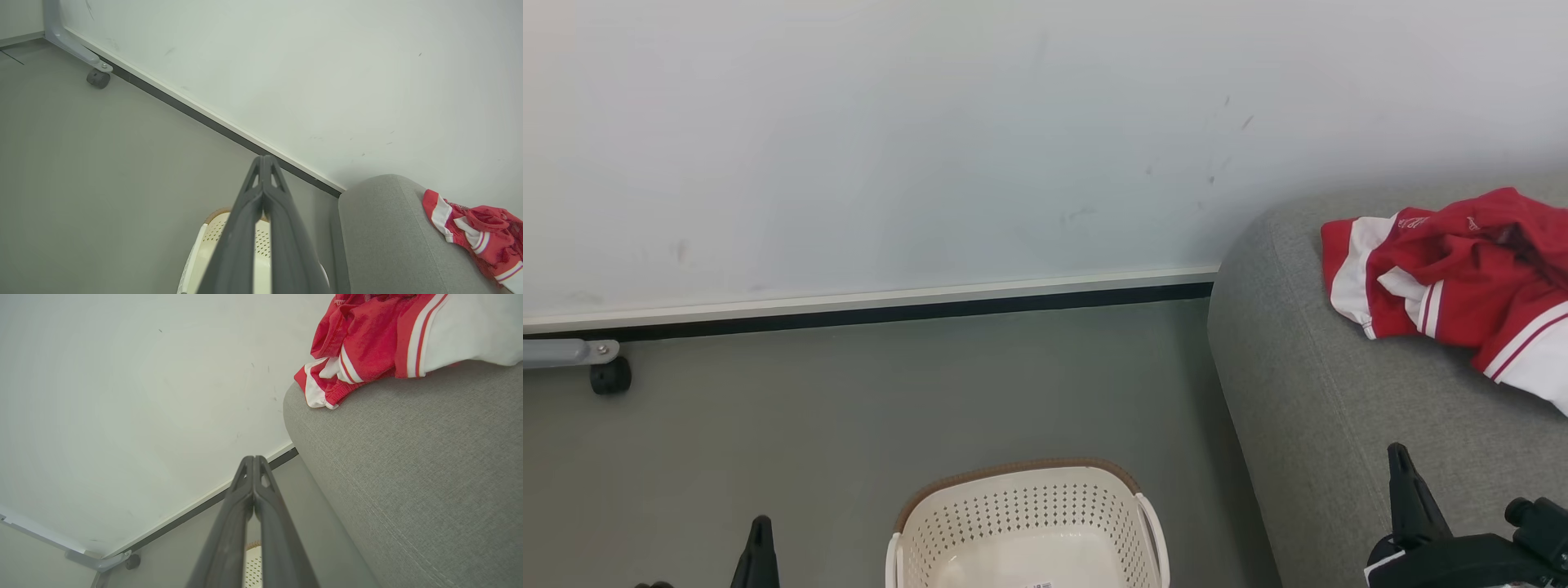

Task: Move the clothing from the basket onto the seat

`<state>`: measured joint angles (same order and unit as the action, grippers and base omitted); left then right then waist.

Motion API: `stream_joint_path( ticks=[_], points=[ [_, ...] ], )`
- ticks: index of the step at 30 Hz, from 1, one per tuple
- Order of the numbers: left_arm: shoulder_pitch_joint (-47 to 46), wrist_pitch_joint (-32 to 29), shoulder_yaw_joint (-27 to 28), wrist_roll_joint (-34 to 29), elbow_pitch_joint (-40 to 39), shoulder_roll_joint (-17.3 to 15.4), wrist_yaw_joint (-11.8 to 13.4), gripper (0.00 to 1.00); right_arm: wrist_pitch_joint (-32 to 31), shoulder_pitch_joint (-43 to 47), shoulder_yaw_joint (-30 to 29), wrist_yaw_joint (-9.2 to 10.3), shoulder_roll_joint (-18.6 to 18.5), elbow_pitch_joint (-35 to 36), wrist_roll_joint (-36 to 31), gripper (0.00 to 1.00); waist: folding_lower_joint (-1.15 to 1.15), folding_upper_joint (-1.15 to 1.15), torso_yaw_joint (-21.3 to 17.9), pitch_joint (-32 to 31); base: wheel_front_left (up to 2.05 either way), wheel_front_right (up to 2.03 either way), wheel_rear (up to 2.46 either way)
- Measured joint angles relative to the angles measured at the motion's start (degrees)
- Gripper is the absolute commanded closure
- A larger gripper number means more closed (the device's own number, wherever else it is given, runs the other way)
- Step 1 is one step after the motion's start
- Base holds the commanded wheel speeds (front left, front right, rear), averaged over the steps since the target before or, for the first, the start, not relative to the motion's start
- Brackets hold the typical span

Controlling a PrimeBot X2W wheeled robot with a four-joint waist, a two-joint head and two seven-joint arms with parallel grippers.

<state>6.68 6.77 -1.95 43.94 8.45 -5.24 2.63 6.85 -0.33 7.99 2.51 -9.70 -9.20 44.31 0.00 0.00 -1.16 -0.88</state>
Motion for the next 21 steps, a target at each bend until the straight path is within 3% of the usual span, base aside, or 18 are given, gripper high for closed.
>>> stream_joint_path(
  ticks=[21],
  points=[
    [-3.4,-4.4,2.3,15.5,2.6,0.9,-3.1,1.00,-4.4,-1.5,-5.1,-3.03,2.3,-2.5,15.2,1.00,0.00,0.00,0.4,0.3,0.00,0.00,0.00]
  ],
)
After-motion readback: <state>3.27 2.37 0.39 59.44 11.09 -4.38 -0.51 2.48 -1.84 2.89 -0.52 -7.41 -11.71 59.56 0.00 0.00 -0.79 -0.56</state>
